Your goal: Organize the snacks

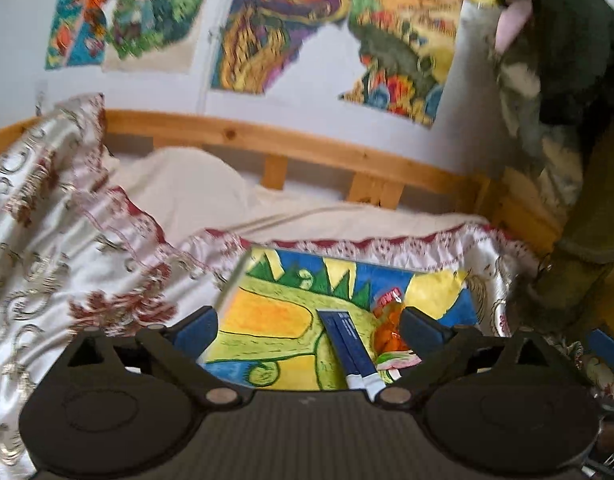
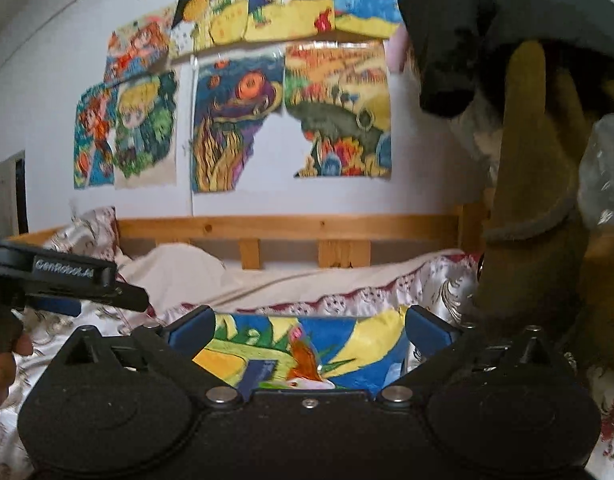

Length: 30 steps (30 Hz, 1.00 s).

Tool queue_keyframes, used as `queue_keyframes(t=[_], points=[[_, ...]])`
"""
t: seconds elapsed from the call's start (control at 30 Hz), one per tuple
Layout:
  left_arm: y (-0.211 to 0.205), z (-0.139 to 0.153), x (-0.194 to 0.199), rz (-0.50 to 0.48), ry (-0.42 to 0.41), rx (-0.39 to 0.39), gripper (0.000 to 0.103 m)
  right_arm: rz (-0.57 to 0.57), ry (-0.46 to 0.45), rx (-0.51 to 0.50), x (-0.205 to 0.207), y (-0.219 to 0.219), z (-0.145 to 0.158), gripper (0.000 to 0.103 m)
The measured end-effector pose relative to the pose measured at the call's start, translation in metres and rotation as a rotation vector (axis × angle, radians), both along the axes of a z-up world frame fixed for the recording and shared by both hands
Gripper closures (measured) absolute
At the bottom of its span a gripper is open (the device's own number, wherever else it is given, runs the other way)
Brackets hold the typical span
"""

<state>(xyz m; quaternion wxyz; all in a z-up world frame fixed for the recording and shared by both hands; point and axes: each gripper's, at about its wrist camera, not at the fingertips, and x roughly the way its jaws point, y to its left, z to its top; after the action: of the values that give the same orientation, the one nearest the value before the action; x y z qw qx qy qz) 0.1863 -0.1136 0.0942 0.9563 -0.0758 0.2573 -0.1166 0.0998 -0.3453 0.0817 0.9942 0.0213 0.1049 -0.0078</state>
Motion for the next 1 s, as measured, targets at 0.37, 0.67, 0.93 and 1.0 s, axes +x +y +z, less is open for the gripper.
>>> queue_keyframes(t=[0.37, 0.67, 0.93, 1.0], points=[[0.047, 0.002, -0.085, 0.001, -0.148, 0.016, 0.001, -0.011, -0.05, 0.023, -0.07, 0.034, 0.014, 0.001], [0.066, -0.014, -0.133, -0.005, -0.171, 0.055, 0.001, -0.019, -0.031, 0.023, -0.111, 0.05, 0.009, 0.001], [0.083, -0.031, -0.162, 0.009, -0.185, 0.077, 0.001, -0.013, 0.005, 0.024, -0.138, 0.059, 0.0, 0.001], [0.087, -0.034, -0.167, 0.015, -0.184, 0.083, 0.001, -0.013, 0.02, 0.024, -0.143, 0.061, -0.003, 0.001]])
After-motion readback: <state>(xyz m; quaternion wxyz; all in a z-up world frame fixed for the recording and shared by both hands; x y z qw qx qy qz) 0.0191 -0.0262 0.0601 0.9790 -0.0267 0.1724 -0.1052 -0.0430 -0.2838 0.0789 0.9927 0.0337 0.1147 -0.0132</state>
